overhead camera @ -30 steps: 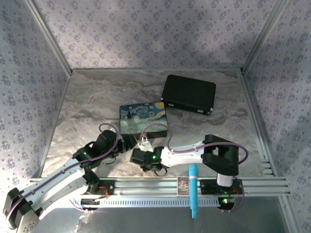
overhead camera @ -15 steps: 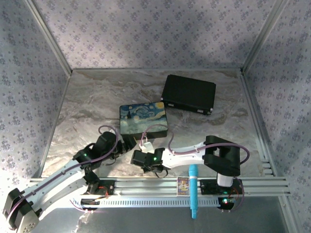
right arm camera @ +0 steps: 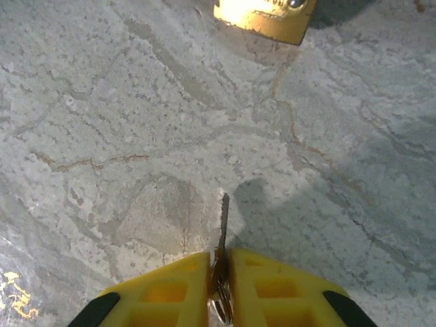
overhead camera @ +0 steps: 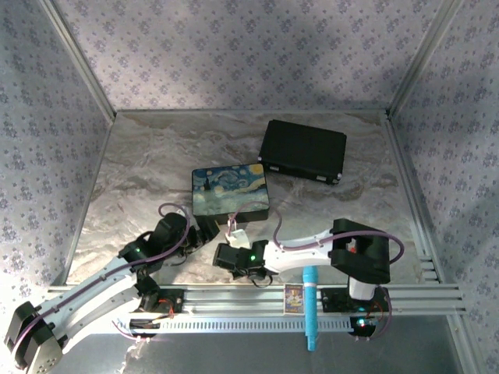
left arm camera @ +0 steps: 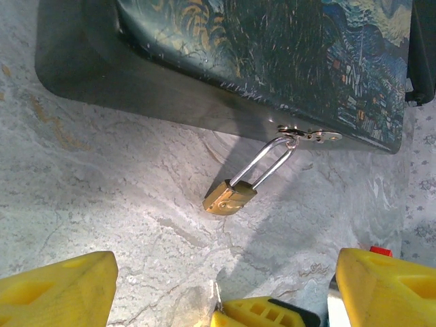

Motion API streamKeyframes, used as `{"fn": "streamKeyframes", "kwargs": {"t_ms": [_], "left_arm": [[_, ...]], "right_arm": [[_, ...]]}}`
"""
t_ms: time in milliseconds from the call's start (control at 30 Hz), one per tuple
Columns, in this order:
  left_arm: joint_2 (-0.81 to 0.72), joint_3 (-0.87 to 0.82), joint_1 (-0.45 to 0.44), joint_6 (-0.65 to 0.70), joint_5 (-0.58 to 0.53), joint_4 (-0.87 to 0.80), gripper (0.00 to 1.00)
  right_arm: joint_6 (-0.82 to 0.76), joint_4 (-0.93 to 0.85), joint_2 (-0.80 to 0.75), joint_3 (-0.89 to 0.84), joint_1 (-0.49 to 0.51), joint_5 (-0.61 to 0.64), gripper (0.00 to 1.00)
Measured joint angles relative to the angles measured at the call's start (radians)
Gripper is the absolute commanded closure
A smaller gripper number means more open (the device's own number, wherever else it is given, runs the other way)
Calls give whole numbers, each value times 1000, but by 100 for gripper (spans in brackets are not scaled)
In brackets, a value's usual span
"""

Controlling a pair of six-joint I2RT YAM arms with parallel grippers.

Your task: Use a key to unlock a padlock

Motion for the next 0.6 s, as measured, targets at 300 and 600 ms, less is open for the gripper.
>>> {"fn": "streamKeyframes", "kwargs": {"t_ms": [300,600], "left_arm": [[66,-20,-40,-67,35,128,36],[257,13,-179,-119,41,267,36]], "right_arm": [[-69,171,-134,-185,-40,-46,100],[-275,278,-358,-352,-111,-114,100]]}}
